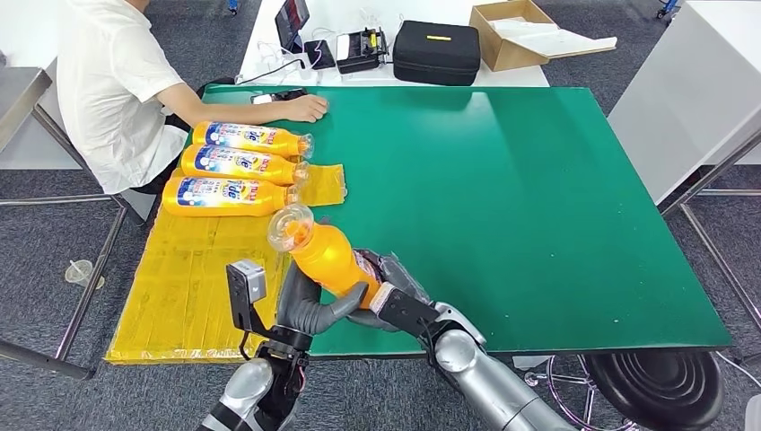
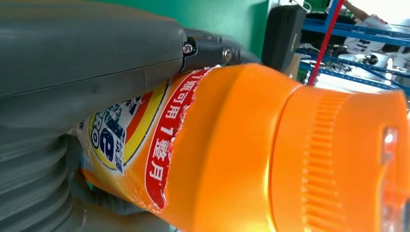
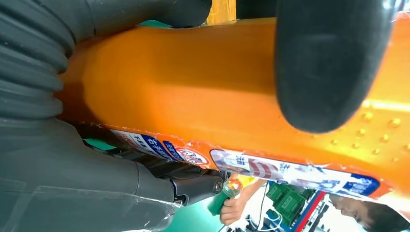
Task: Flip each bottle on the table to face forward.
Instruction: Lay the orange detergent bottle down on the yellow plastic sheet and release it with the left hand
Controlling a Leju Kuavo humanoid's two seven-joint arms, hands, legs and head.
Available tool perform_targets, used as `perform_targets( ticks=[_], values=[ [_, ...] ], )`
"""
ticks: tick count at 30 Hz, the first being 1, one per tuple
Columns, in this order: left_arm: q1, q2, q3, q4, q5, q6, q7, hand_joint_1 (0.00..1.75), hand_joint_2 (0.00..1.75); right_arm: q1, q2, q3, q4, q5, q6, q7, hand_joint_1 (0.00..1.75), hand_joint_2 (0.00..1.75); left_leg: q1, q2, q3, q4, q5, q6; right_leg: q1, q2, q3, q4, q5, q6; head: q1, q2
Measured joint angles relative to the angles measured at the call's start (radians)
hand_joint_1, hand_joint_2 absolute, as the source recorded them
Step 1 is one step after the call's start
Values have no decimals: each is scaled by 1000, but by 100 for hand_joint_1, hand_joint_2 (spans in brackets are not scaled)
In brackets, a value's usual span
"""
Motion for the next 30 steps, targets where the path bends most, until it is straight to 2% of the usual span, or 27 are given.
perform_targets(
  ticks=[5, 6, 10, 11, 15, 19, 24, 30],
  values=[
    [8, 0, 18, -3, 63, -65, -7, 175, 175, -8, 0, 12, 9, -5, 17, -14, 158, 175, 0, 0, 0, 0, 0, 0, 0, 0, 0, 0, 0, 0, 0, 0],
    [12, 0, 23, -6, 82, -87, -5, 175, 175, -9, 0, 15, 11, -6, 22, -19, 151, 175, 0, 0, 0, 0, 0, 0, 0, 0, 0, 0, 0, 0, 0, 0],
    [30, 0, 43, -17, 137, -150, 2, 175, 175, -12, -2, 28, 17, -5, 35, -37, 7, 175, 0, 0, 0, 0, 0, 0, 0, 0, 0, 0, 0, 0, 0, 0],
    [33, 0, 47, -19, 145, -159, 2, 175, 175, -12, -2, 31, 19, -3, 35, -38, 0, 175, 0, 0, 0, 0, 0, 0, 0, 0, 0, 0, 0, 0, 0, 0],
    [48, 0, 60, -34, 172, -186, -2, 175, 175, -5, -1, 37, 25, 9, 24, -41, 0, 175, 0, 0, 0, 0, 0, 0, 0, 0, 0, 0, 0, 0, 0, 0],
    [59, 0, 69, -54, 200, -198, -3, 175, 175, 7, 5, 43, 28, 28, -22, -45, 0, 0, 0, 0, 0, 0, 0, 0, 0, 0, -1, 0, 0, 0, 0, 0],
    [82, -1, 84, -88, 245, -178, 5, 175, 175, 31, 21, 42, 29, 85, -154, -55, 0, 0, 0, 0, 0, 0, 0, 0, 0, 0, -1, 0, 0, 0, 0, 0],
    [77, -7, 111, -113, 278, -108, 13, 175, 175, 76, 36, 20, 37, 130, -284, -90, 0, 0, 0, 0, -1, 0, 0, 0, 0, 0, -1, 0, 0, 0, 0, 0]
  ],
)
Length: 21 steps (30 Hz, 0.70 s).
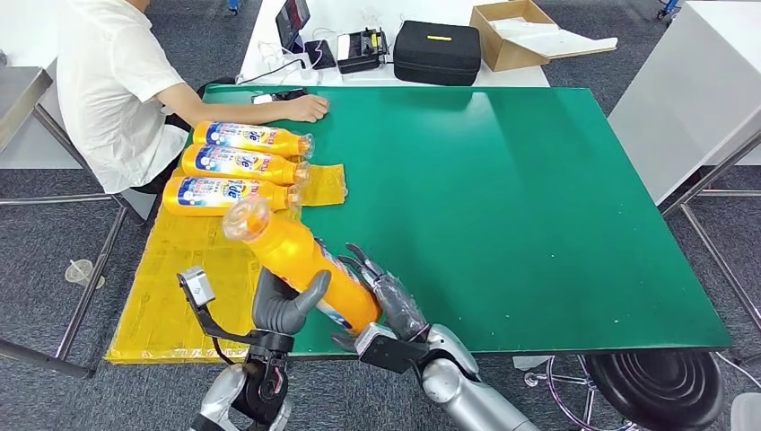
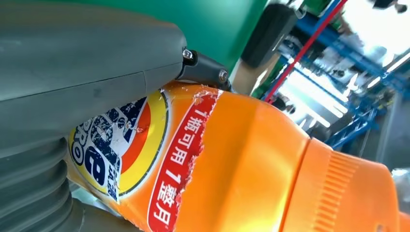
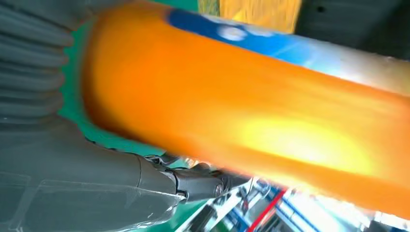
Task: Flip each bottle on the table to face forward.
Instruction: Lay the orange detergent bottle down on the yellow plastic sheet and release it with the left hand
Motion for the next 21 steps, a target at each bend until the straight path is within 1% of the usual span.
perform_targets(
  ticks=[2, 3, 6, 7, 9, 11, 14, 16, 18, 20, 21],
  values=[
    [-5, -1, 8, 0, -6, 25, -3, 175, 175, 11, 4, -9, 2, 9, -31, -9, 0, 0, 0, 0, 0, 0, 0, 0, 0, 0, 0, 0, 0, 0, 0, 0],
    [-8, 0, 11, 1, -24, 53, -8, 175, 175, 17, 7, -16, 2, 17, -59, -15, 0, 0, 0, 0, 0, 0, 0, 0, 0, 0, 0, 0, 0, 0, 0, 0],
    [-31, 6, 23, 25, -131, 197, -31, 175, 175, 37, 18, -48, 3, 35, -204, -43, 0, 0, 0, 0, 0, 0, 0, 0, 0, 0, 0, 0, 0, 0, 0, 0],
    [-42, 10, 28, 39, -160, 232, -37, 175, 175, 44, 21, -62, 3, 36, -252, -53, 0, 0, 0, 0, 0, 0, 0, 0, 0, 0, 0, 0, 0, 0, 0, 0],
    [-61, 18, 40, 69, -186, 266, -43, 175, 175, 58, 27, -90, 1, 31, -325, -69, 0, 0, 0, 0, 0, 0, 0, 0, 0, 0, 0, 0, 0, 0, 0, 0],
    [-74, 28, 50, 90, -226, 311, -53, 175, 175, 73, 33, -118, -9, 22, -371, -77, 0, 0, 0, 0, 0, 0, 0, 0, 0, 0, 0, 0, 0, 0, 0, 0],
    [-90, 41, 53, 113, -355, 417, -81, 175, 175, 91, 39, -149, -26, 14, -400, -78, 0, 0, 0, 0, 0, 0, 0, 0, 0, 0, 0, 0, 0, 0, 0, 0],
    [-108, 49, 46, 140, -510, 510, -93, 175, 175, 97, 42, -164, -32, 14, -400, -80, 0, 0, 0, 0, 0, 0, 0, 0, 0, 0, 0, 0, 0, 0, 0, 0],
    [-140, 58, 32, 190, -719, 569, -57, 175, 175, 98, 48, -178, -34, 18, -387, -85, 0, 0, 0, 0, 0, 0, 0, 0, 0, -1, 0, 0, 0, 0, 0, 0],
    [-176, 66, 23, 259, -908, 578, -8, 175, 175, 97, 58, -188, -35, 26, -362, -92, 0, 0, 0, 0, 0, 0, 0, 0, 0, -1, 0, 0, 0, 0, 0, 0],
    [-190, 68, 21, 294, -969, 578, 6, 175, 175, 95, 63, -192, -35, 29, -352, -94, 0, 0, 0, 0, 0, 0, 0, 0, 0, -1, 0, 0, 0, 0, 0, 0]
  ],
)
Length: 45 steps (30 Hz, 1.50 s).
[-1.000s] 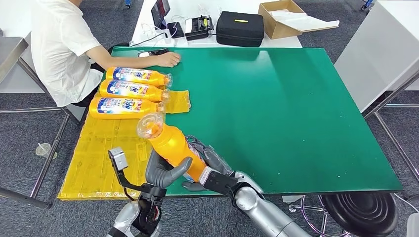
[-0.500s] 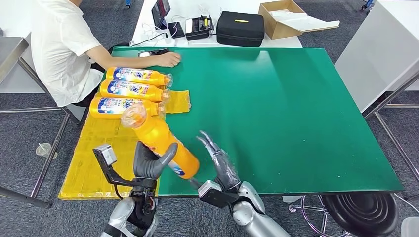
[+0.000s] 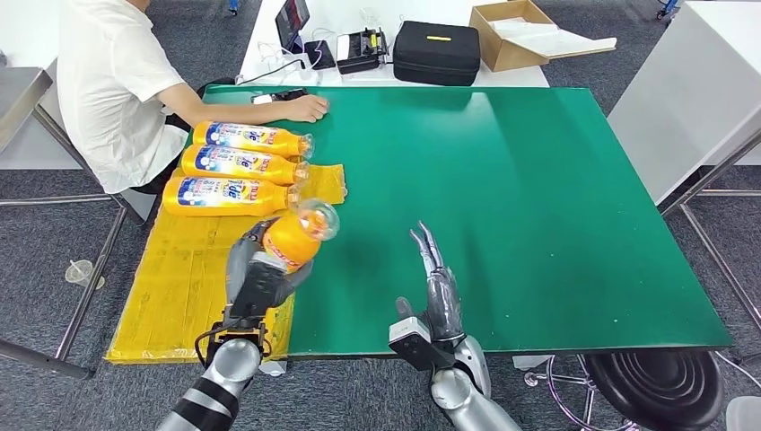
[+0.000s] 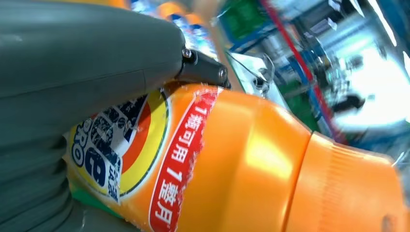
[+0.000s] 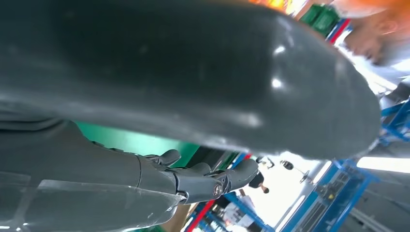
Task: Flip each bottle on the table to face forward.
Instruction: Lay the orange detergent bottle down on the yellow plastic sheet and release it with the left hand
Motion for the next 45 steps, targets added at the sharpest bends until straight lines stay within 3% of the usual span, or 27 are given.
perform_targets(
  ticks=[5, 10, 16, 24, 25, 26, 29, 30, 32, 41, 45],
  values=[
    [-48, 8, -1, 113, -89, 8, 25, 175, 175, -3, 13, -10, 0, 3, 18, -5, 0, 0, 0, 0, 0, 0, 1, 0, 0, 0, 0, 0, 0, 0, 0, 0],
    [-99, 15, -1, 215, -348, 29, 99, 175, 175, -16, 26, -15, 0, 16, 43, -11, 0, 0, 0, 0, 0, 0, 1, 0, 0, 0, 0, 0, 0, 0, 0, 0],
    [-148, 33, 3, 320, -561, -77, 159, 175, 175, -21, 41, -36, 0, 14, 64, -16, 0, 0, 0, 0, 0, 0, 1, 0, 0, 0, 0, 0, 0, 0, 0, 0],
    [-210, 51, 4, 415, -650, -151, 205, 174, 175, -22, 48, -52, 2, 4, 78, -18, 0, 0, 0, 0, 0, 0, 1, 0, 0, 0, 1, 0, 0, 0, 0, 0],
    [-218, 53, 6, 428, -654, -162, 206, 165, 175, -23, 50, -53, 2, 2, 78, -18, 0, 0, 0, 0, 0, 0, 1, 0, 0, 0, 1, 0, 0, 0, 0, 0],
    [-226, 55, 8, 439, -657, -171, 207, 145, 175, -23, 51, -53, 2, -1, 78, -18, 0, 0, 0, 0, 1, 0, 1, 0, 0, 0, 1, 1, 0, 0, 0, 0],
    [-243, 60, 17, 468, -661, -188, 207, 44, 175, -23, 53, -53, 3, -3, 78, -18, 0, 0, 0, 0, 1, 0, 1, 0, 0, 0, 2, 1, 0, 0, 0, 0],
    [-248, 60, 20, 475, -661, -190, 206, 20, 175, -24, 53, -53, 4, -4, 78, -18, 0, 0, 0, 0, 1, 0, 1, 0, 0, 0, 2, 1, 0, 0, 0, 0],
    [-254, 61, 25, 487, -660, -194, 201, 1, 175, -24, 53, -53, 6, -6, 78, -18, 0, 0, 0, 0, 1, 0, 1, 0, 0, 0, 2, 1, 0, 0, 0, 0],
    [-284, 68, 47, 520, -639, -317, 145, 0, 175, -27, 52, -52, 21, -24, 75, -18, 0, 0, 0, -1, 2, 0, 1, 0, 0, 0, 3, 1, 0, 0, 0, 0],
    [-288, 70, 50, 524, -637, -329, 139, 0, 175, -29, 51, -51, 25, -24, 75, -18, 0, 0, 0, -1, 2, 0, 1, 0, 0, 0, 3, 1, 0, 0, 0, 0]
  ],
)
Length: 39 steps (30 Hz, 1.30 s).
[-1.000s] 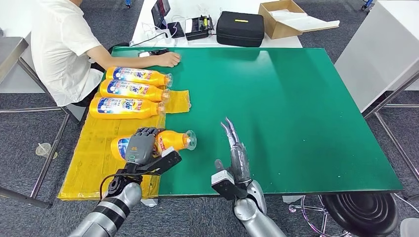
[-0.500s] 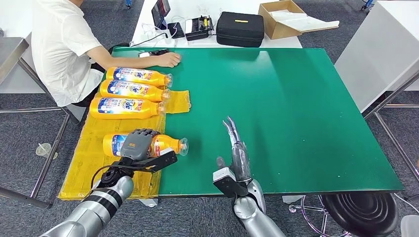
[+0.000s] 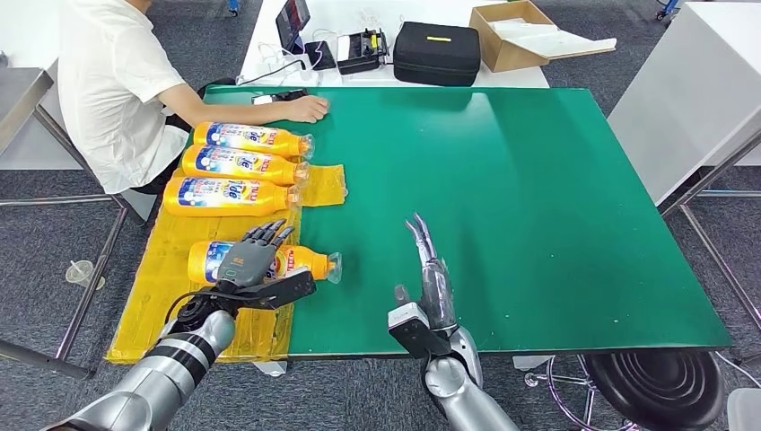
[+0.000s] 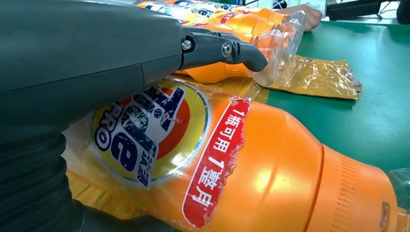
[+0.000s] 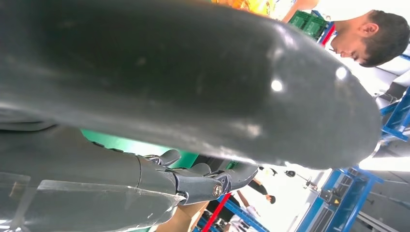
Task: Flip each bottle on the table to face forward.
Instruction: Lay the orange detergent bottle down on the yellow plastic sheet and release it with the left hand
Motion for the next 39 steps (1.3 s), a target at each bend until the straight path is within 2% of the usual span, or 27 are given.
perform_targets(
  ticks=[9, 16, 20, 22, 26, 30, 39],
  values=[
    [-3, 7, 4, 2, 20, -38, -48, 0, 175, -7, -3, 1, 8, -9, 1, 0, 0, 0, 0, 0, 2, 0, 0, 0, 0, 0, 2, 0, 0, 0, 0, 0],
    [3, 7, 10, 1, 41, -29, -85, 0, 175, -11, -4, 2, 17, -15, 1, 0, 0, 0, 0, -1, 3, 0, 0, 0, 0, -1, 3, 0, 0, 0, 0, 0],
    [38, -4, 19, -39, 107, 13, -183, 0, 175, -12, -6, 2, 23, -17, 1, -1, 0, 0, 0, -1, 2, 0, 0, 0, 0, -1, 2, 0, 0, 0, 0, 0],
    [67, -19, 21, -87, 151, -3, -228, 0, 175, -15, -7, 4, 26, -24, 0, -1, 0, 0, 0, -2, 2, 0, 0, 0, 0, -1, 2, 0, 0, 0, 0, 0],
    [102, -38, 2, -187, 200, -54, -237, 0, 175, -21, -9, 11, 36, -33, -2, -1, 0, 175, 0, -2, 1, 0, 0, 0, 0, -1, 0, 0, 0, 0, 0, 0],
    [108, -38, -31, -238, 204, -59, -227, 0, 175, -26, -14, 17, 46, -34, -2, -1, 0, 175, 0, -2, 0, 0, 0, 0, 0, -1, 0, 0, 0, 0, 0, 0],
    [109, -38, -64, -259, 204, -57, -224, 0, 175, -28, -21, 19, 57, -41, -3, -1, 0, 175, 0, -2, 0, 0, 0, 0, 0, -1, 0, 0, 0, 0, 0, 0]
  ],
)
